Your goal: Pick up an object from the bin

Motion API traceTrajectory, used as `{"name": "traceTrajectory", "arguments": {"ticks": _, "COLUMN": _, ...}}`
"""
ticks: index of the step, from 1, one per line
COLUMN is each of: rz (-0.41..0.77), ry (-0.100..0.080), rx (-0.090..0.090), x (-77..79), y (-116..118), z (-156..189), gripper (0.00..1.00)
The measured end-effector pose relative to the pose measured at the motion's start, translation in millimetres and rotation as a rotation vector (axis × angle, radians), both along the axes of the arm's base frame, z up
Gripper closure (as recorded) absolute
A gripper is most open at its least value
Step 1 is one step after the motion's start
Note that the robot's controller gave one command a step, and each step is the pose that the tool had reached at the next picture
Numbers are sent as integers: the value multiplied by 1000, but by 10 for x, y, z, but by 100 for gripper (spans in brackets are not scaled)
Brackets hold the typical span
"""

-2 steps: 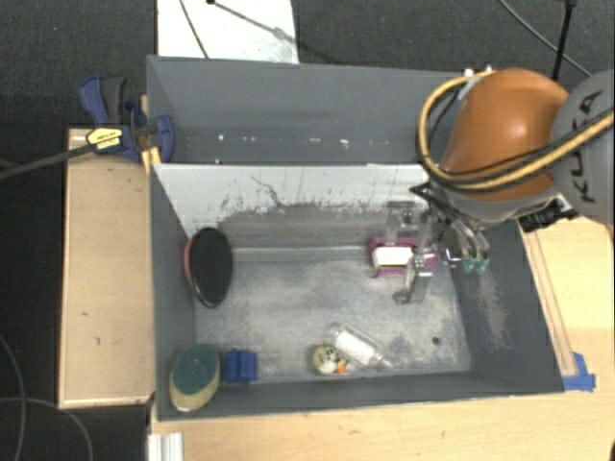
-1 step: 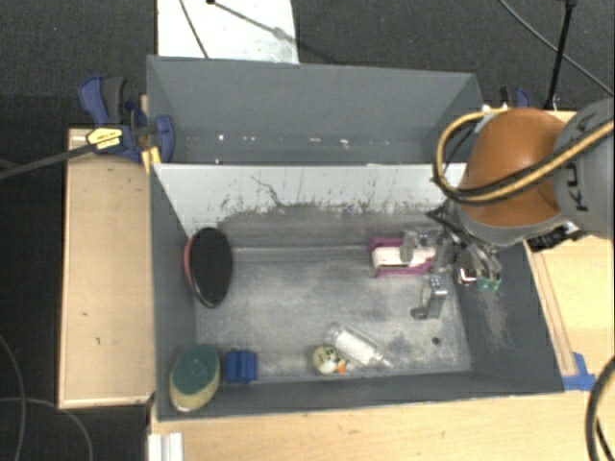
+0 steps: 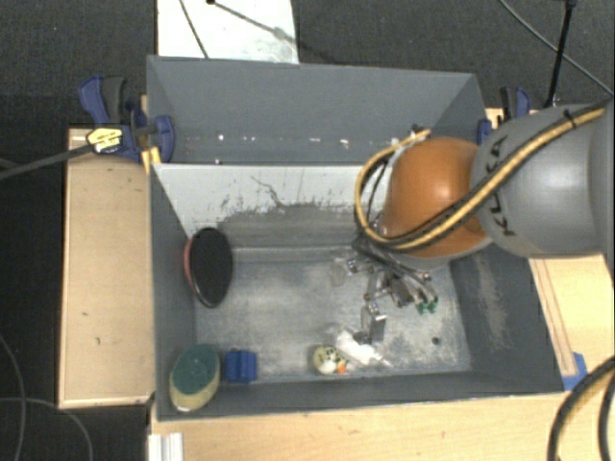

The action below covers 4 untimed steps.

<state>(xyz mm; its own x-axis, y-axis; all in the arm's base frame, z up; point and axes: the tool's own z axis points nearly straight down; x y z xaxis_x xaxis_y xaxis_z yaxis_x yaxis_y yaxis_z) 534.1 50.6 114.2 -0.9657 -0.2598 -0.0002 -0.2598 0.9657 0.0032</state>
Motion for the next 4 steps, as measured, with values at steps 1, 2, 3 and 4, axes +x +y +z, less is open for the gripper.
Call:
{"name": "traceTrajectory", "arguments": {"ticks": 1, "rz": 364, "ry": -5, "rx": -4, "x": 301, "y": -1045, "z": -444, "gripper": 0}}
{"name": "traceTrajectory", "arguments": {"ticks": 2, "rz": 512, "ry": -1, "rx": 7, "x": 274, "y": -1877, "z": -450, "gripper": 0}}
{"name": "traceTrajectory", "arguments": {"ticks": 3, "rz": 892, "ry": -9, "rx": 6, "x": 521, "y": -1911, "z": -85, "gripper": 0}}
{"name": "traceTrajectory", "arguments": {"ticks": 4, "rz": 985, "ry": -12, "rx": 5, "x": 373, "y": -1955, "z": -273, "gripper": 0}}
